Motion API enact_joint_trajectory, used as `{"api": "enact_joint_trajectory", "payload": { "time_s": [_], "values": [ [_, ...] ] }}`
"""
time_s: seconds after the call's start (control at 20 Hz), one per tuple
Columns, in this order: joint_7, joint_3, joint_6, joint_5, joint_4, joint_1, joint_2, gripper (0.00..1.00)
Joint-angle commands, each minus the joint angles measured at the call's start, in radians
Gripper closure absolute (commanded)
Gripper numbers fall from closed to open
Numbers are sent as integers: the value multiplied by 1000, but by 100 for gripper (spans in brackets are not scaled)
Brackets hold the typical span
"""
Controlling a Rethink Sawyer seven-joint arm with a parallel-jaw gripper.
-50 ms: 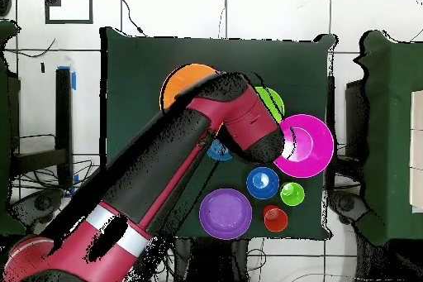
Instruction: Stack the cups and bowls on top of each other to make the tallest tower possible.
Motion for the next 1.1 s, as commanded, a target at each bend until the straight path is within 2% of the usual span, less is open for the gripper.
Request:
{"api": "enact_joint_trajectory", "payload": {
  "time_s": [0.05,0.75,1.1],
  "values": [
    [91,197,91,107,-36,-21,53,100],
    [46,216,123,166,-55,-34,70,100],
    [35,206,112,172,-69,-40,82,100]
  ]
}}
